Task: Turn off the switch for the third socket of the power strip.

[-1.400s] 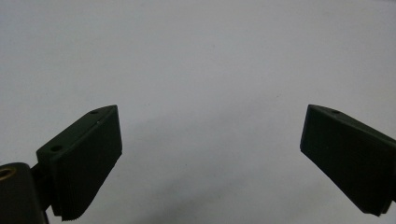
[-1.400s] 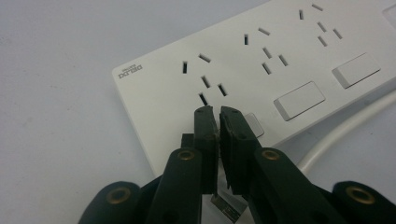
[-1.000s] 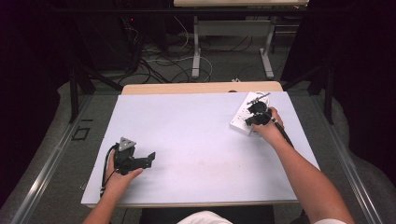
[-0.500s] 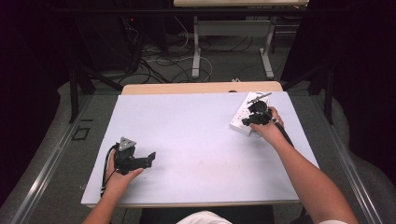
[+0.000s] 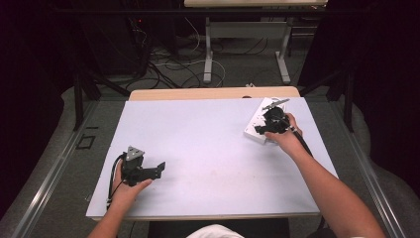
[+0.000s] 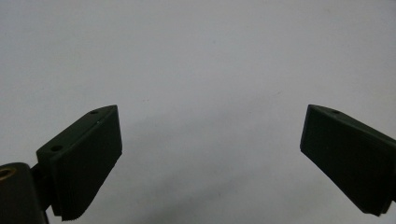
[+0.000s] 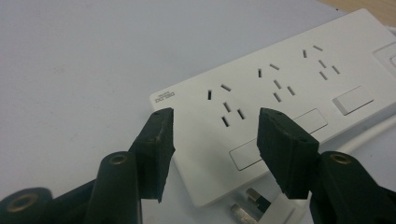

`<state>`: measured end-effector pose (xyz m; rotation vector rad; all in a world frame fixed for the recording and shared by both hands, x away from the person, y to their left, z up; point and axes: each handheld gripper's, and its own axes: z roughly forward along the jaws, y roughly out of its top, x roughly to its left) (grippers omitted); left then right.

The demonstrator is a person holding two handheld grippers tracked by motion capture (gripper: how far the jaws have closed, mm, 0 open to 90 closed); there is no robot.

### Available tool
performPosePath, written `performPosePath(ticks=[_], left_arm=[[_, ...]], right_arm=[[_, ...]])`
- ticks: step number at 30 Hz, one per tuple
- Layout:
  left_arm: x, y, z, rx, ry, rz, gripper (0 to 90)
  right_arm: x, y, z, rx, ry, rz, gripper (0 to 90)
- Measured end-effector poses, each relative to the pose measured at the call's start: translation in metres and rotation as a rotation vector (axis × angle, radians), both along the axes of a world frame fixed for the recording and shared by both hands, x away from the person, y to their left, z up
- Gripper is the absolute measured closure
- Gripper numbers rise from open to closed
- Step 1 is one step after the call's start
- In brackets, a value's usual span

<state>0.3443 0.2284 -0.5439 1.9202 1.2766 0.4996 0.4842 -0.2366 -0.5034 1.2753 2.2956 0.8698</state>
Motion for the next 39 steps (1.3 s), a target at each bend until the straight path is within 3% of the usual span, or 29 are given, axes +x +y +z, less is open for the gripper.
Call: performPosePath(ticks=[7,13,19,39], left_arm=[[0.0,0.0,0.0,-0.001,0.001,0.0,5.3],[0.001,0.001,0.0,-0.008,-0.008,0.005,5.3],[0.002,0.0,0.0,-0.008,-0.018,0.011,5.3],[-0.002,0.002,0.001,0.004,-0.011,0.021,5.3]], right_arm=[[-0.006,0.002,0.006,-0.011,-0.027,-0.015,41.0],[-0.01,0.004,0.01,0.024,-0.018,-0.032,34.1],[-0.018,0.01,0.015,0.043,-0.044,-0.034,30.4],[-0.042,0.012,0.027,0.124,-0.084,0.005,17.3]])
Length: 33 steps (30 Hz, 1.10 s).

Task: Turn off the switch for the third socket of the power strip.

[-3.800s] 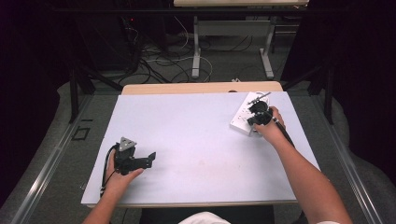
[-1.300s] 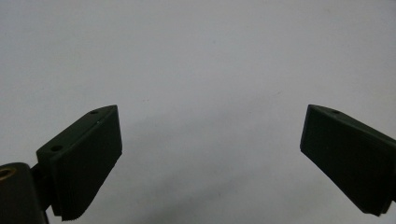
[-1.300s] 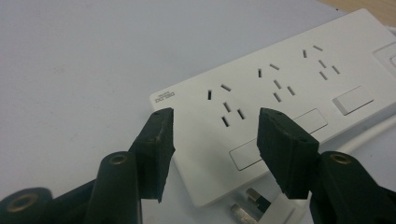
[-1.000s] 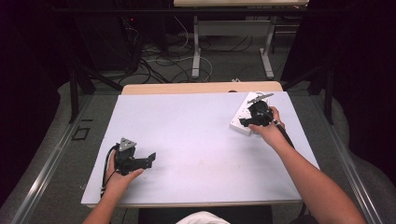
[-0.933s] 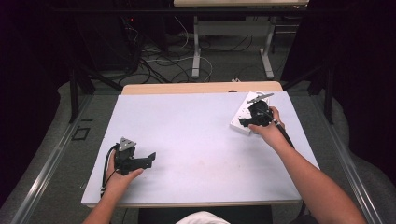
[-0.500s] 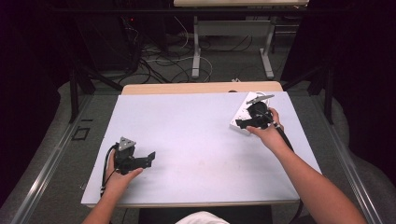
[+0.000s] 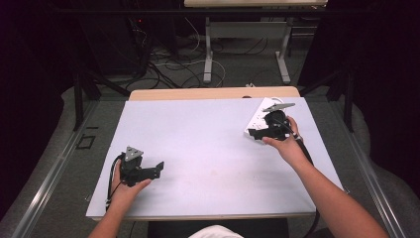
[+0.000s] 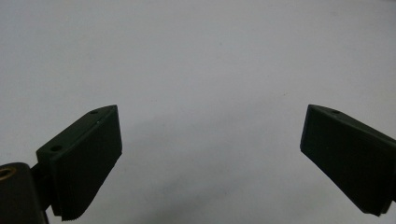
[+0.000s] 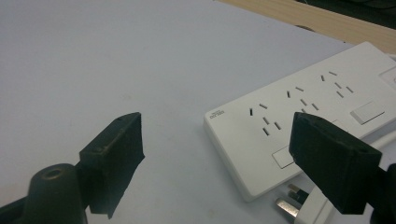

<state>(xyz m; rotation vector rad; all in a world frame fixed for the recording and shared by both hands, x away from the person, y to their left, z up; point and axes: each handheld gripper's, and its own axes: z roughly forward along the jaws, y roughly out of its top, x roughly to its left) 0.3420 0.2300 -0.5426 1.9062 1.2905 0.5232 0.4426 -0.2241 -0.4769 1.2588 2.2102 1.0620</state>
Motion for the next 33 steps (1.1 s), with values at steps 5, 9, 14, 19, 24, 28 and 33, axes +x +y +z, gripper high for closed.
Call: performPosePath(ticks=[5,9,14,19,24,28,33], left_arm=[[0.0,-0.001,0.0,-0.005,0.003,-0.005,5.3],[-0.001,0.0,0.0,-0.008,0.007,-0.009,5.2],[-0.001,0.0,-0.001,-0.012,-0.005,-0.002,5.0],[-0.001,0.0,-0.001,-0.015,-0.006,-0.009,3.9],[-0.002,-0.001,0.0,-0.014,-0.007,-0.014,3.0],[-0.002,-0.003,-0.001,-0.03,-0.016,-0.012,1.9],[-0.002,-0.003,-0.001,-0.031,-0.019,-0.012,0.6]], right_arm=[[-0.01,-0.001,0.001,0.014,-0.026,0.016,15.7],[-0.02,-0.001,0.001,0.023,-0.046,0.024,15.4],[-0.03,-0.004,0.003,0.035,-0.058,0.027,15.1],[-0.041,-0.011,0.004,0.056,-0.075,0.016,14.3],[-0.051,-0.018,0.004,0.064,-0.092,-0.001,12.4],[-0.06,-0.022,0.001,0.074,-0.092,-0.012,10.4],[-0.068,-0.026,-0.003,0.075,-0.103,-0.018,6.7]])
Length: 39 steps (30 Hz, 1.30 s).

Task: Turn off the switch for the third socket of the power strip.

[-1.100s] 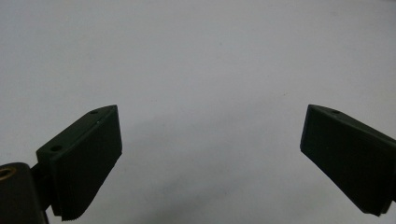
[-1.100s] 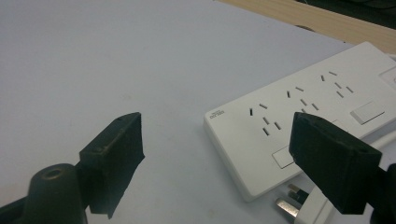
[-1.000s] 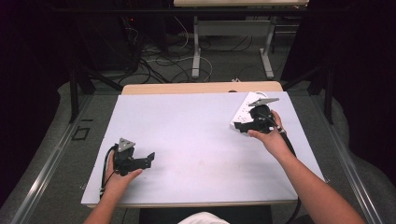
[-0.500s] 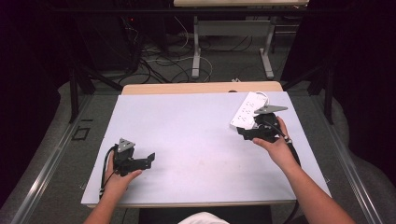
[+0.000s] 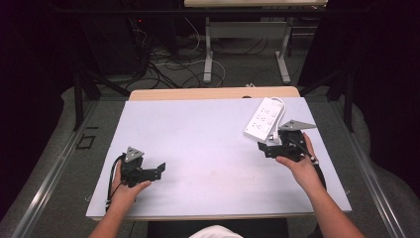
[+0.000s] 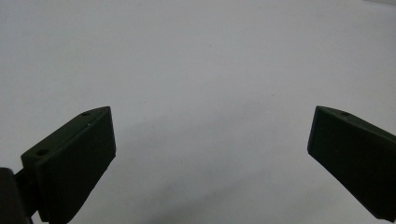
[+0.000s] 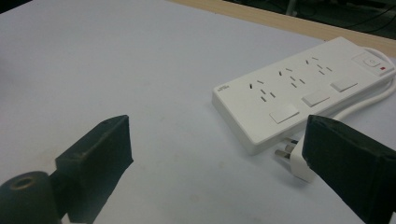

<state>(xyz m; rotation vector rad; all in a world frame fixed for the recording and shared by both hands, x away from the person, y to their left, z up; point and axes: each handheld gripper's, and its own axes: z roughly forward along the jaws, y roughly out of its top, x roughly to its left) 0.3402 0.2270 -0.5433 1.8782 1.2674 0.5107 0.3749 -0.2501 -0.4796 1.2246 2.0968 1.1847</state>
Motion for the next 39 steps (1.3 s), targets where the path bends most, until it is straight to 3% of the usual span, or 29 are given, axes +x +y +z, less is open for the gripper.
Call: performPosePath(ticks=[18,32,39], left_arm=[[0.0,0.001,0.0,0.002,0.007,-0.002,0.2],[0.0,0.001,0.0,0.009,0.004,-0.005,0.2],[0.0,0.001,0.001,0.011,0.01,-0.008,0.2]], right_arm=[[-0.019,-0.016,-0.021,-0.033,-0.03,-0.04,1.4],[-0.02,-0.03,-0.041,-0.04,-0.056,-0.072,1.4],[-0.019,-0.038,-0.049,-0.022,-0.036,-0.116,1.5]])
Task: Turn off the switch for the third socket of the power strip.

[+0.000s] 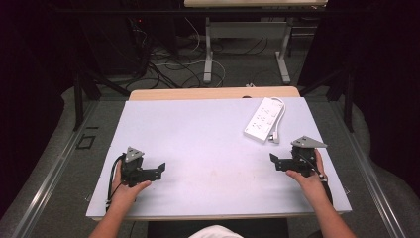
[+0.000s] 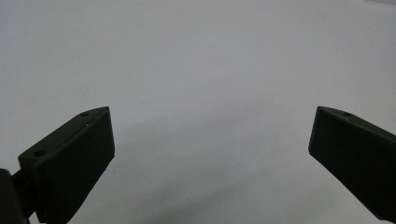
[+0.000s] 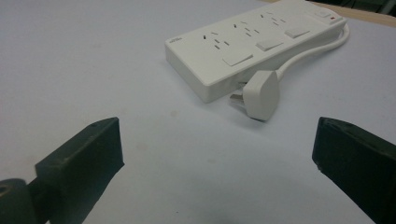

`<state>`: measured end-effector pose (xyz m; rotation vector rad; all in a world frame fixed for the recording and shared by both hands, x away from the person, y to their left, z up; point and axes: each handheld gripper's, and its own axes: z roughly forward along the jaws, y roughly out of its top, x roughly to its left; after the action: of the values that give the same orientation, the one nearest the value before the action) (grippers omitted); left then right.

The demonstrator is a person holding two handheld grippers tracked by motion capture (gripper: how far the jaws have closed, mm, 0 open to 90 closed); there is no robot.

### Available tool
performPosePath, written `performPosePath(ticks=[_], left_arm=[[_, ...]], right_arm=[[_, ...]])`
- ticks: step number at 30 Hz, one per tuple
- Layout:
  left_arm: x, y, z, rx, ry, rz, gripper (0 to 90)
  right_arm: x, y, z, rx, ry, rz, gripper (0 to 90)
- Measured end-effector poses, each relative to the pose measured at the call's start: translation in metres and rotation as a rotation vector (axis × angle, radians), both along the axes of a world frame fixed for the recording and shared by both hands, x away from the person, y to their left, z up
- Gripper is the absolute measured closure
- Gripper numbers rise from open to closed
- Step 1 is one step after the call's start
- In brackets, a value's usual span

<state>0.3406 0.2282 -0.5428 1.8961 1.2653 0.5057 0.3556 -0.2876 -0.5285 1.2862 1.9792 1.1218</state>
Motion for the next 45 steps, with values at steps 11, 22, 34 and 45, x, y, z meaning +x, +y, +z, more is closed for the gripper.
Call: performPosePath(ticks=[11,22,34,45], left_arm=[[0.0,0.001,0.0,0.006,-0.001,-0.001,0.2],[0.001,0.0,0.0,-0.002,0.004,-0.001,0.2],[0.001,0.001,-0.001,-0.002,0.004,-0.001,0.2],[0.003,0.001,-0.002,-0.002,0.009,0.001,0.2]], right_arm=[[0.004,-0.015,-0.013,0.015,0.035,-0.022,2.6],[0.009,-0.026,-0.023,0.036,0.072,-0.04,4.1],[0.011,-0.03,-0.025,0.045,0.085,-0.057,6.4],[0.013,-0.033,-0.025,0.041,0.091,-0.054,7.9]])
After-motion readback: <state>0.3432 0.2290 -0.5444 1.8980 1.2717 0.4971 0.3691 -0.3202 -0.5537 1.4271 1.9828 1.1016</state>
